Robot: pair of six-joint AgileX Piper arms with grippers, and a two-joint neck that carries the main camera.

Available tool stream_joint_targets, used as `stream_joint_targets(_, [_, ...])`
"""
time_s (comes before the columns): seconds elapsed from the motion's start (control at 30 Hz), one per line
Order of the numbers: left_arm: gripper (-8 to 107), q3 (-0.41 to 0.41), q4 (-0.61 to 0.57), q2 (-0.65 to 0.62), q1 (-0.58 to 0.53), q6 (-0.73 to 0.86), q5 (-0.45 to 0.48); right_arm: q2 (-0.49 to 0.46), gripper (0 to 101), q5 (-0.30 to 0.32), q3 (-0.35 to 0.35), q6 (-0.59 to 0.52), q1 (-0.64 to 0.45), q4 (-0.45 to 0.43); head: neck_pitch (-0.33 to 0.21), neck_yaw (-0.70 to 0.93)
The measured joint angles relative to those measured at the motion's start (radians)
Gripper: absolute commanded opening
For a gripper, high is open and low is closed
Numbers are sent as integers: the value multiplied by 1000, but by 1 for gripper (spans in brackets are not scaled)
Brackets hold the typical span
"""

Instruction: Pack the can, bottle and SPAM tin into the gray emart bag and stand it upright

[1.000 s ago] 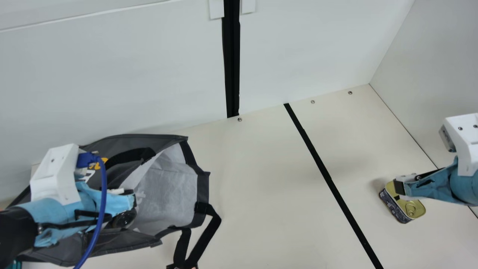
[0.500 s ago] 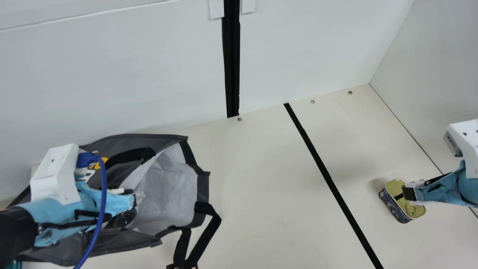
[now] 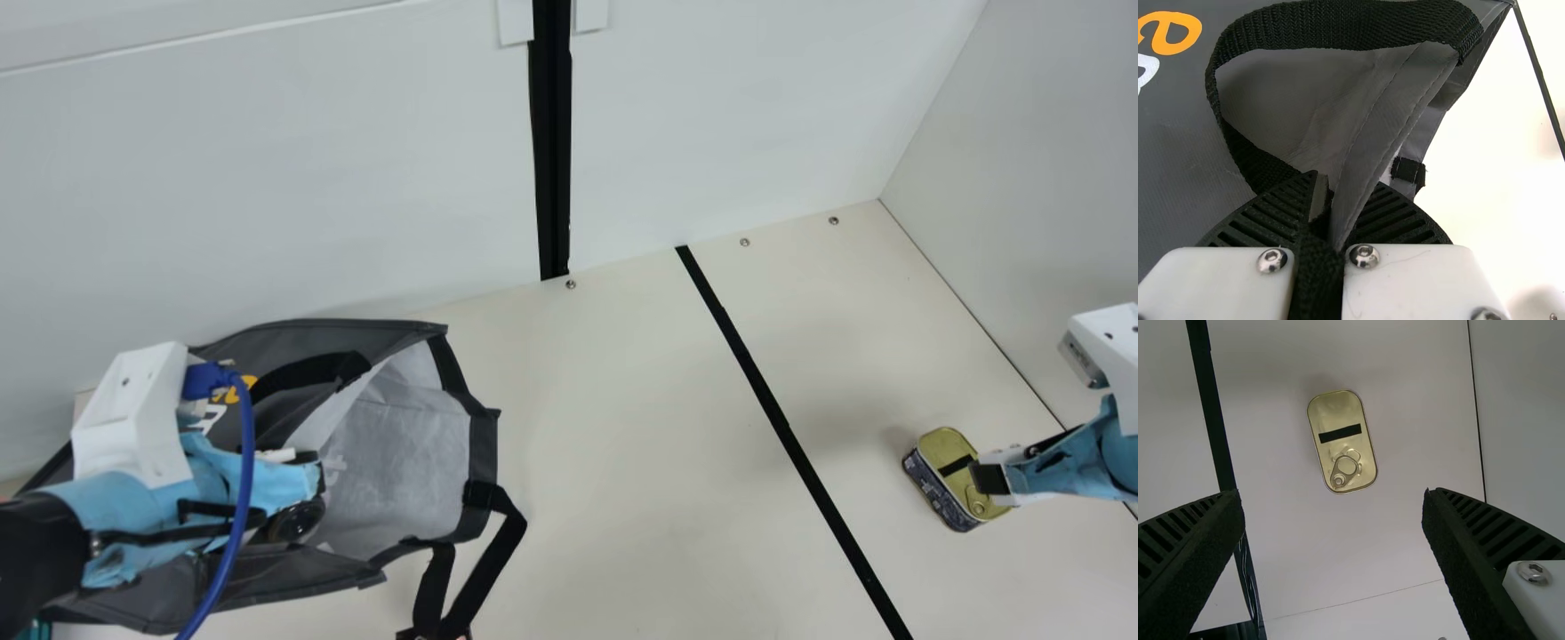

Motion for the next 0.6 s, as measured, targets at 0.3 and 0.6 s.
stream_joint_targets(0.3, [-8, 0, 0, 0, 0, 0, 0, 58, 95, 0, 4, -63, -23, 18, 0, 2])
stream_joint_targets(0.6, [-8, 0, 0, 0, 0, 0, 0, 115, 95, -3, 3, -91, -23, 25, 0, 2])
